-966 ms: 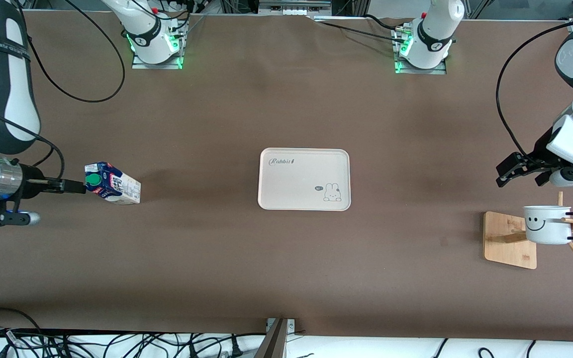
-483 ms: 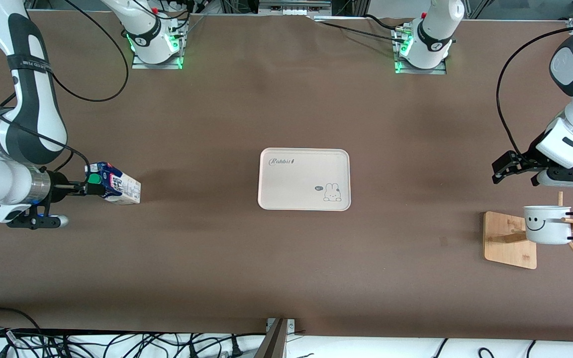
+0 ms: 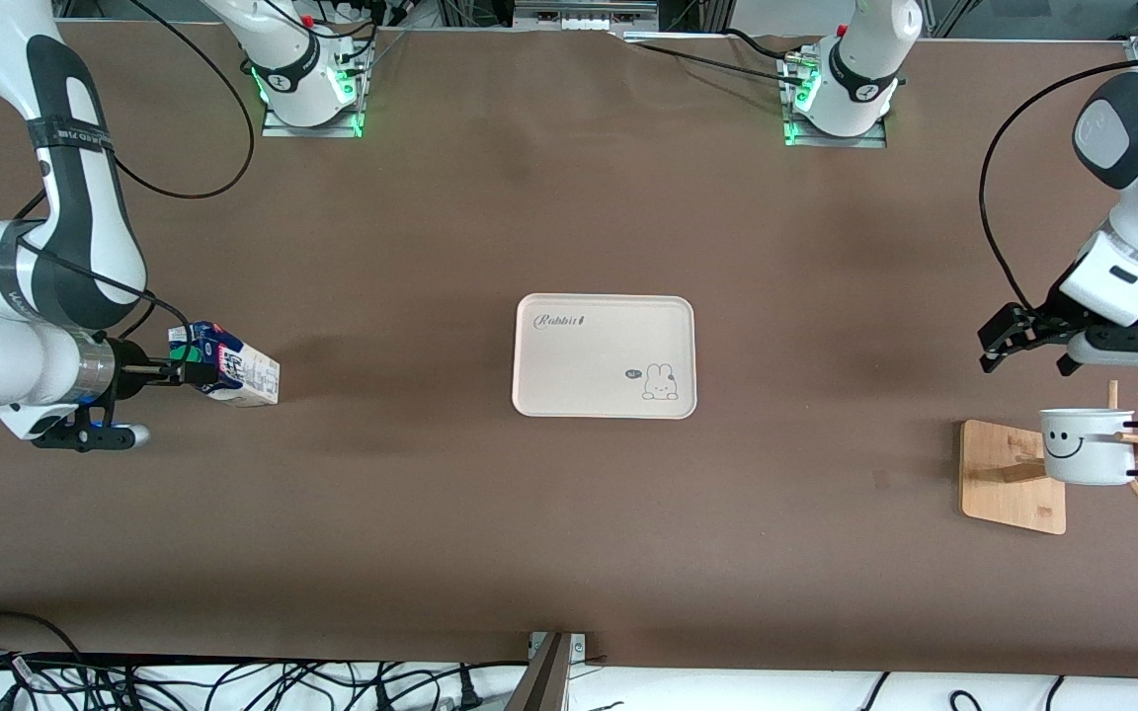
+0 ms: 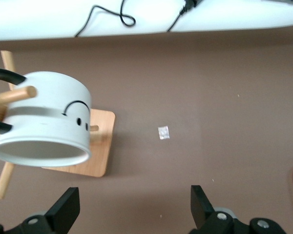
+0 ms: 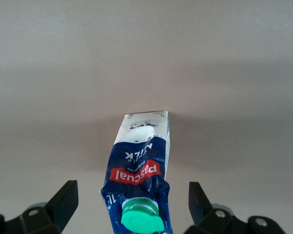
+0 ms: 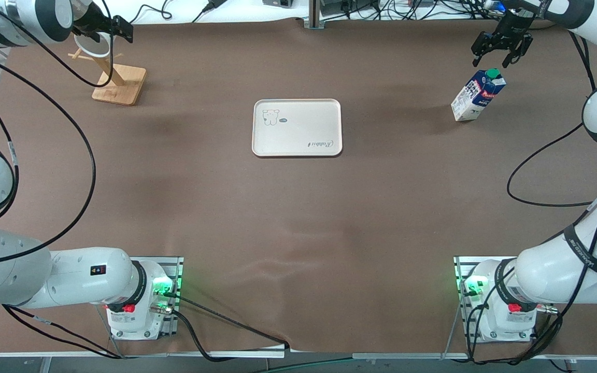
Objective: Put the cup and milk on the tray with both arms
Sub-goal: 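Reach the right gripper to the milk carton while the left gripper approaches the mug, then grasp the milk carton with the right gripper while the left gripper grasps the mug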
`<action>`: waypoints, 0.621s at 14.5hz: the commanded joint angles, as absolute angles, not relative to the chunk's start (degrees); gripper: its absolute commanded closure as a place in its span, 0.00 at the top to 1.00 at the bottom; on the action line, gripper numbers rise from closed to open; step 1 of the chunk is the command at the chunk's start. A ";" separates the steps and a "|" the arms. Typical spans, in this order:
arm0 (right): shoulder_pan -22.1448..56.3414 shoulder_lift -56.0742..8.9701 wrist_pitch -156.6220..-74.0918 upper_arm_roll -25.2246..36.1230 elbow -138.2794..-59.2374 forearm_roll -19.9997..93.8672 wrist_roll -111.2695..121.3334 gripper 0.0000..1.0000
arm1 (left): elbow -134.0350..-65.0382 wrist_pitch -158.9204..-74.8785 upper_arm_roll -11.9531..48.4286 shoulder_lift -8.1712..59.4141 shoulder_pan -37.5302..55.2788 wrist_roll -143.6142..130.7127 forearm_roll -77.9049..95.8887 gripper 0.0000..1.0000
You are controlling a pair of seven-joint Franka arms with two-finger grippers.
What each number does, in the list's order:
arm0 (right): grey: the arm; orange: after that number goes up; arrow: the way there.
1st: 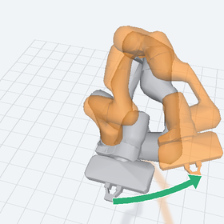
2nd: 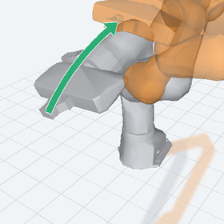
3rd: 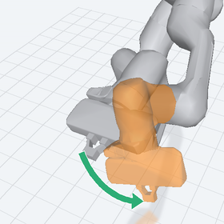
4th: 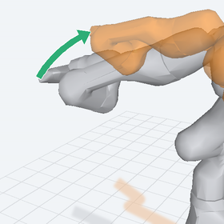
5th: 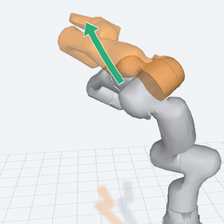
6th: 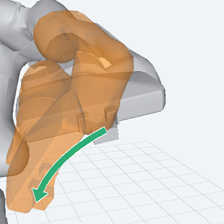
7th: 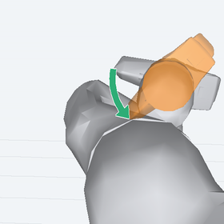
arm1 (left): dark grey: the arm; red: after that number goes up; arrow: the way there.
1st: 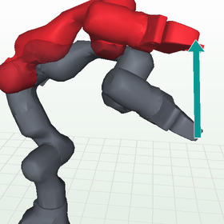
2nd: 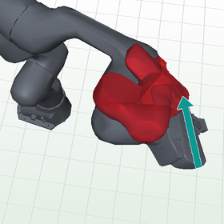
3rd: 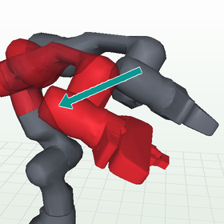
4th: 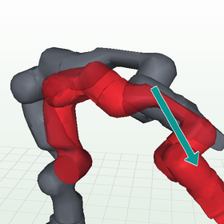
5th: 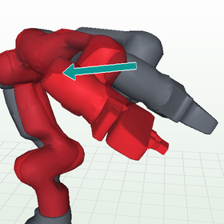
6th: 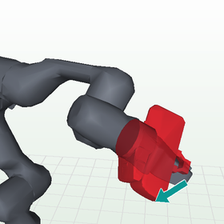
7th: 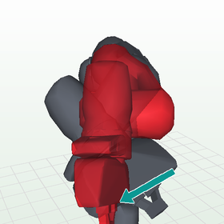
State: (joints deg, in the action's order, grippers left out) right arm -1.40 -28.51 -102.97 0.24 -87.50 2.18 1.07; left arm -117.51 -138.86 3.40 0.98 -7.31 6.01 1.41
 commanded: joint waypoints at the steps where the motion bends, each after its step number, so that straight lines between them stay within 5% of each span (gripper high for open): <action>1: -1.32 -24.35 -105.99 0.35 -93.24 2.72 0.97 1.00 | -128.73 -151.74 3.52 -4.21 -8.61 7.21 0.79 1.00; 9: -1.32 -22.59 -109.76 0.35 -97.98 2.72 1.49 1.00 | -133.07 -169.70 3.52 0.43 -10.28 7.38 -2.71 1.00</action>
State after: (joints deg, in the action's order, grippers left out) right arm -1.40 -25.31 -106.79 0.24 -93.31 2.18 1.07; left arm -132.87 -165.50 3.18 -1.16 -9.50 6.53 0.29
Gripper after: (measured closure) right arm 0.000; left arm 0.000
